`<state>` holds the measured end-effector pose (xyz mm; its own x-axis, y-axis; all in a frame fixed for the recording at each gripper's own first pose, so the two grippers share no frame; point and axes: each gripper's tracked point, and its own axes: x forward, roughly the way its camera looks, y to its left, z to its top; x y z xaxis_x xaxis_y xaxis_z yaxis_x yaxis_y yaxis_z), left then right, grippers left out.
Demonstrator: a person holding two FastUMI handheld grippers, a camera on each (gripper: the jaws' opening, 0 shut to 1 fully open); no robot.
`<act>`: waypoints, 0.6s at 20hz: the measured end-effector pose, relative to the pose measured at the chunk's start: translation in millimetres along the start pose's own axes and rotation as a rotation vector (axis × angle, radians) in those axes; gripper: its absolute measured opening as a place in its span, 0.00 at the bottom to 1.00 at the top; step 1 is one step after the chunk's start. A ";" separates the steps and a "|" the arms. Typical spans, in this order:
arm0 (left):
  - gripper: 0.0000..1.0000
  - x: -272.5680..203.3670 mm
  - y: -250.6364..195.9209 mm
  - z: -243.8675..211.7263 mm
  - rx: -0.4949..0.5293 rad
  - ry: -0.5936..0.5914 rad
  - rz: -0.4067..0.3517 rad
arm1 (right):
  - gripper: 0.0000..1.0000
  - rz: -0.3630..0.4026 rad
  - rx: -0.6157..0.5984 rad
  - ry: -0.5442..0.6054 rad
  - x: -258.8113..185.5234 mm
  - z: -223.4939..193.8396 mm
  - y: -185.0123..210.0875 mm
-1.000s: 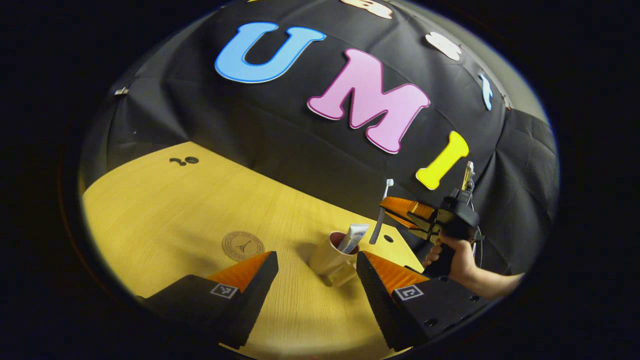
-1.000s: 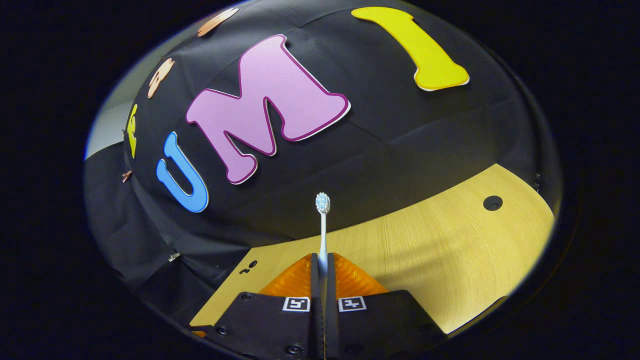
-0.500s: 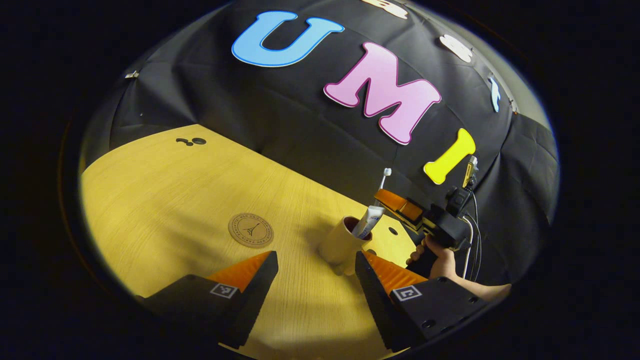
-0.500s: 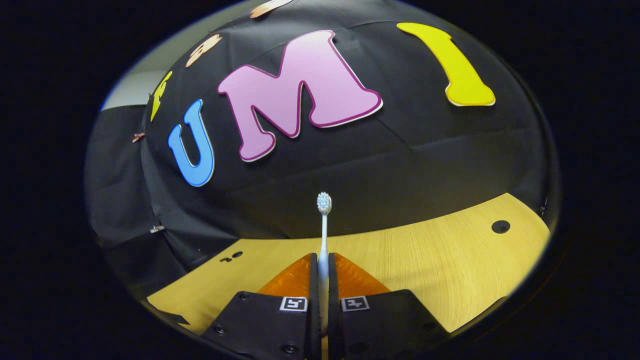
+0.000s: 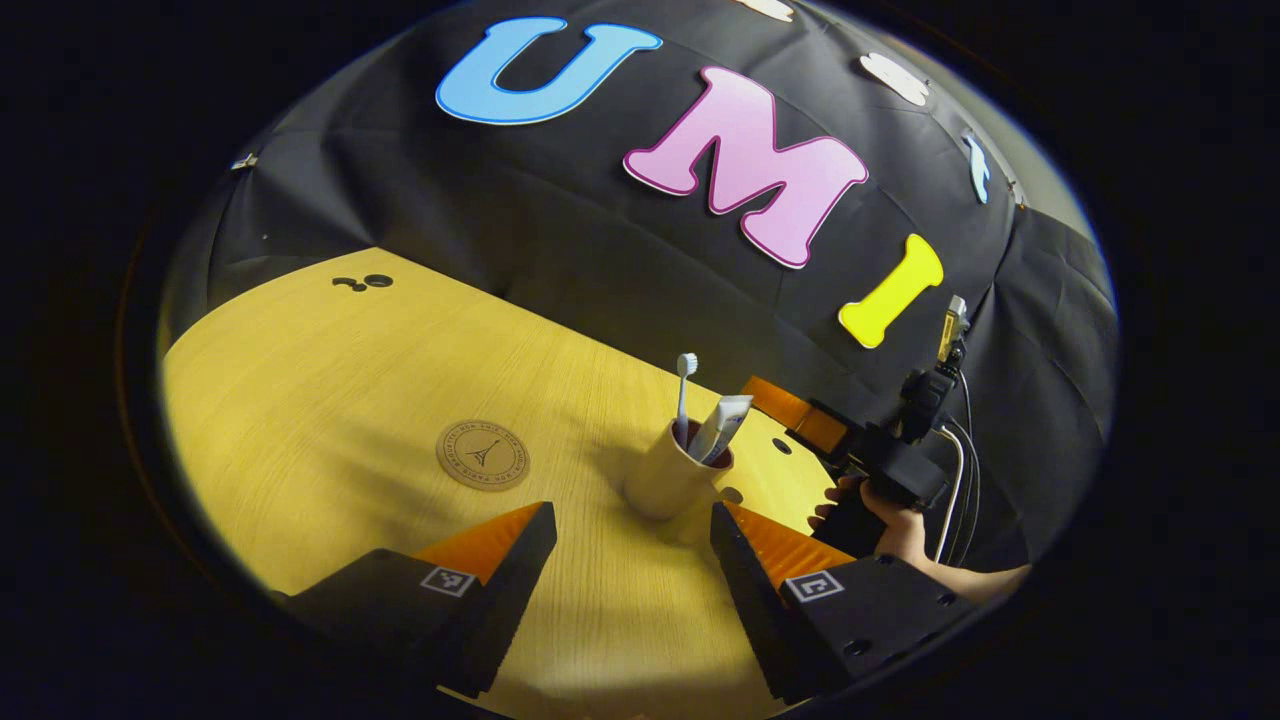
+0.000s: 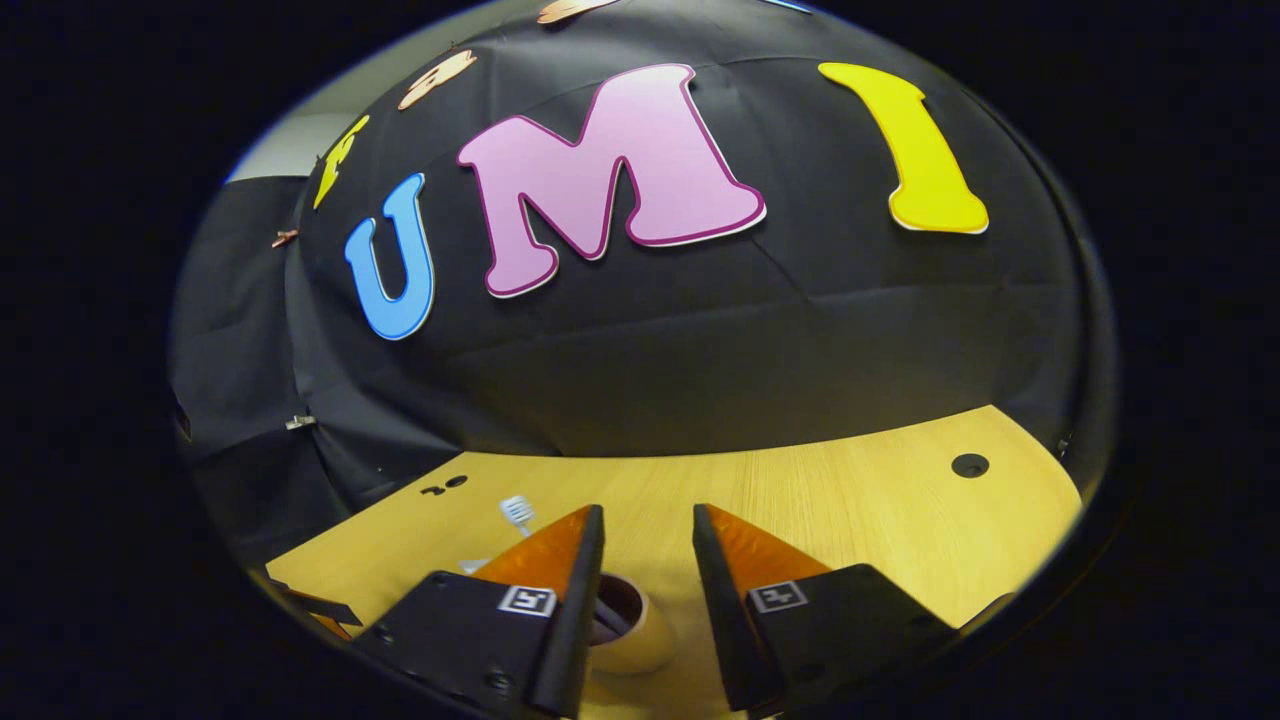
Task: Put the toothbrush and toothpaste on the desktop into the cup, then pick up the cup and place it on the coaster on the desktop.
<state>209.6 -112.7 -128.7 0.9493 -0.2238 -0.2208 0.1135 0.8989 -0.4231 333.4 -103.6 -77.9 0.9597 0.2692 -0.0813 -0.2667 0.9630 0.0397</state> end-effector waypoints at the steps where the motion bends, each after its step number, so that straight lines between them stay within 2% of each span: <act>1: 0.96 -0.5 1.1 -1.3 -0.002 0.003 0.001 | 0.67 0.006 0.002 0.005 -7.2 3.9 2.3; 2: 0.96 -2.2 1.2 -1.4 -0.004 0.007 0.004 | 0.84 0.010 0.007 0.009 -8.9 4.5 3.6; 3: 0.96 -4.8 2.2 -2.2 -0.004 0.013 0.006 | 0.93 0.008 0.014 0.008 -13.5 8.5 5.0; 4: 0.96 -8.4 3.3 -2.2 -0.003 0.019 0.010 | 0.96 0.003 0.025 0.009 -17.7 12.6 6.4; 9: 0.96 -31.3 12.3 0.7 0.013 0.039 0.028 | 0.98 0.032 0.083 0.030 -40.0 31.5 30.5; 12: 0.96 -51.1 22.6 4.3 0.030 0.053 0.059 | 0.98 0.000 0.061 0.138 -46.3 16.9 34.0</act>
<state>165.0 -79.3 -123.2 0.9378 -0.1890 -0.2912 0.0672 0.9218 -0.3819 281.4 -83.6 -55.9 0.9373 0.2729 -0.2170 -0.2567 0.9613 0.0999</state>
